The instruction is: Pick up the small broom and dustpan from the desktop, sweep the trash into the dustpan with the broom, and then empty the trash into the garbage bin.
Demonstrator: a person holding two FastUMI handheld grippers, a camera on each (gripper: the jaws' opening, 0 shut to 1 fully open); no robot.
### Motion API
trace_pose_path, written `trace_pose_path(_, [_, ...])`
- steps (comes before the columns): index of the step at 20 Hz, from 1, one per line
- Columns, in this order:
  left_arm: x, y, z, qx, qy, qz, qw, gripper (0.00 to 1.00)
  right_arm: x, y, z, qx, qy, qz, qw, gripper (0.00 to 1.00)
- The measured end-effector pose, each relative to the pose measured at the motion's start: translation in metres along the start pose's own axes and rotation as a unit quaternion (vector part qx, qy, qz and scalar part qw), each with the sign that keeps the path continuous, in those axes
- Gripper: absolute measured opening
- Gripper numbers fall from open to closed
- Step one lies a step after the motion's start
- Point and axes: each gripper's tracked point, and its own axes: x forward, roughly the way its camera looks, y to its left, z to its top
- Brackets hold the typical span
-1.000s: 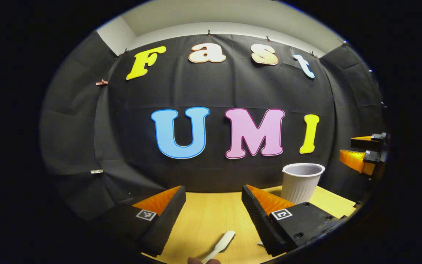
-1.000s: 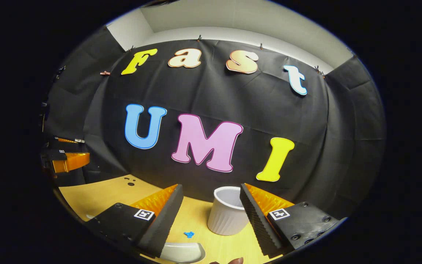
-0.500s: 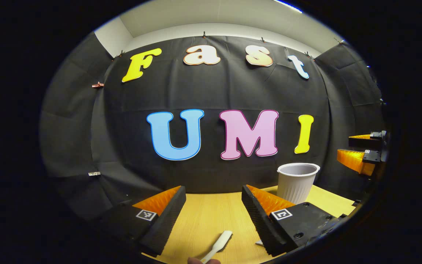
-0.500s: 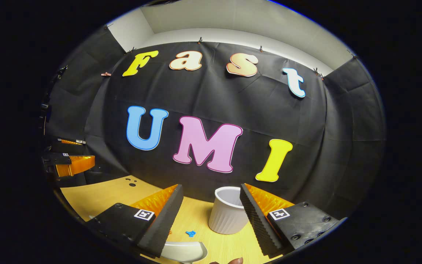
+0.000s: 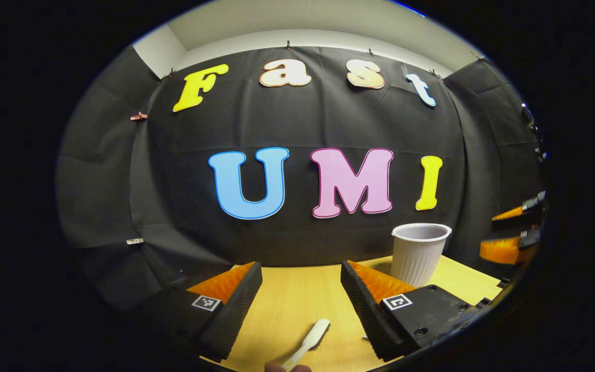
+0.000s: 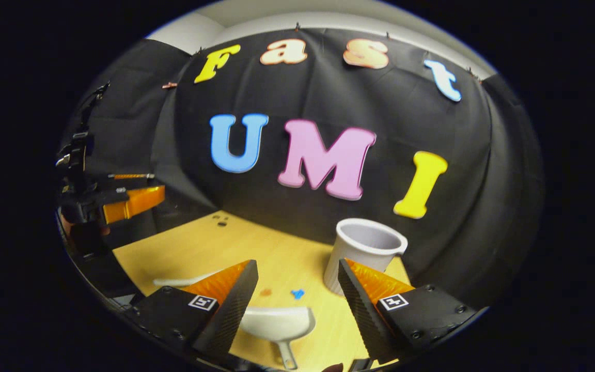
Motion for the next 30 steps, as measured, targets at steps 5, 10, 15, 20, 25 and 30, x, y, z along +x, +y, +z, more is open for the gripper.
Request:
trace_pose_path(5, [0.000, 0.006, -0.010, -0.002, 0.011, 0.009, 1.000, 0.98, 0.002, 0.000, -0.133, 0.019, 0.178, 0.034, 0.983, 0.96])
trace_pose_path(10, [-0.003, 0.012, -0.016, 0.006, 0.016, 0.016, 1.000, 0.98, 0.013, 0.002, -0.223, 0.027, 0.298, 0.047, 0.953, 0.95])
trace_pose_path(15, [-0.005, 0.018, -0.020, 0.006, 0.022, 0.024, 0.999, 0.98, 0.045, 0.012, -0.276, 0.021, 0.372, 0.061, 0.926, 0.94])
trace_pose_path(20, [-0.003, 0.024, -0.024, 0.005, 0.028, 0.034, 0.999, 0.98, 0.067, 0.018, -0.317, -0.003, 0.424, 0.074, 0.903, 0.92])
trace_pose_path(25, [0.000, 0.026, -0.031, 0.004, 0.034, 0.042, 0.999, 0.98, 0.081, 0.025, -0.319, 0.018, 0.439, 0.084, 0.894, 0.87])
trace_pose_path(30, [0.004, 0.023, -0.043, -0.001, 0.053, 0.051, 0.997, 0.98, 0.086, 0.022, -0.317, 0.024, 0.451, 0.078, 0.889, 0.43])
